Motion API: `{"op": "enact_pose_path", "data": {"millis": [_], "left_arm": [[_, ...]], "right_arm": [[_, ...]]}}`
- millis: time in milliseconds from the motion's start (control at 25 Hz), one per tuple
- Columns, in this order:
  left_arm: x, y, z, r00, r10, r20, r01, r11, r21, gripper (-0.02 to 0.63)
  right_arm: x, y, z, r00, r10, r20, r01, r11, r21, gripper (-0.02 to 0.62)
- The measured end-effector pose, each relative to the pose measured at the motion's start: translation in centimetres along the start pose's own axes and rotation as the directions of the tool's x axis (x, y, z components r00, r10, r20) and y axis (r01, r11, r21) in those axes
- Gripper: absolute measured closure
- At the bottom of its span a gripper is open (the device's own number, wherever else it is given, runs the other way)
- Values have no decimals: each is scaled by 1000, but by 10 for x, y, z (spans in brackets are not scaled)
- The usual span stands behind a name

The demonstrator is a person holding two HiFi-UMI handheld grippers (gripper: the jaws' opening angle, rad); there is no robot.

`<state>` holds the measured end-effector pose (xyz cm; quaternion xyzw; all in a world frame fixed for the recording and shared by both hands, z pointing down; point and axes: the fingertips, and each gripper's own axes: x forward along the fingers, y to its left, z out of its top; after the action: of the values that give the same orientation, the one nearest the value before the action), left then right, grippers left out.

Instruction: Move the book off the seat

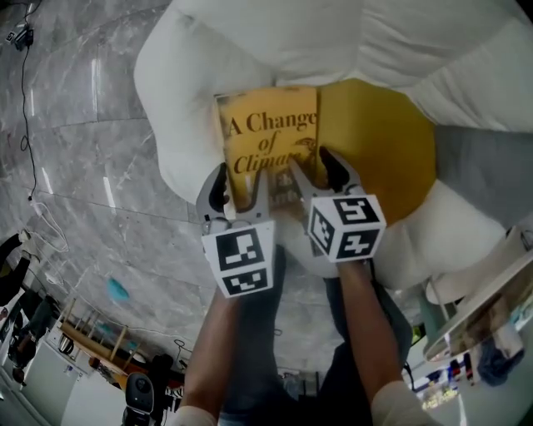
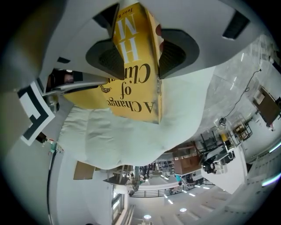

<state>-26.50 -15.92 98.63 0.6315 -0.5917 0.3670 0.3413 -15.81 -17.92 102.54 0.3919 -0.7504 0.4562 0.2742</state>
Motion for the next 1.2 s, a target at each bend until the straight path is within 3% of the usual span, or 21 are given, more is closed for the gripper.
{"op": "enact_pose_path", "data": {"millis": [240, 680, 1000, 1200], "left_arm": [[14, 5, -5, 999, 32, -41, -32, 999, -1, 362], [0, 6, 2, 998, 42, -46, -42, 999, -11, 359], [-49, 3, 52, 998, 50, 40, -50, 999, -1, 359], [-96, 13, 116, 990, 37, 135, -36, 999, -13, 359]], "right_arm": [[5, 3, -2, 997, 81, -9, -81, 996, 49, 375], [-10, 14, 7, 999, 48, -17, -49, 999, -14, 399], [-61, 36, 54, 998, 25, 64, -21, 998, -67, 402], [-106, 70, 120, 988, -8, 151, 30, 990, -141, 403]]}}
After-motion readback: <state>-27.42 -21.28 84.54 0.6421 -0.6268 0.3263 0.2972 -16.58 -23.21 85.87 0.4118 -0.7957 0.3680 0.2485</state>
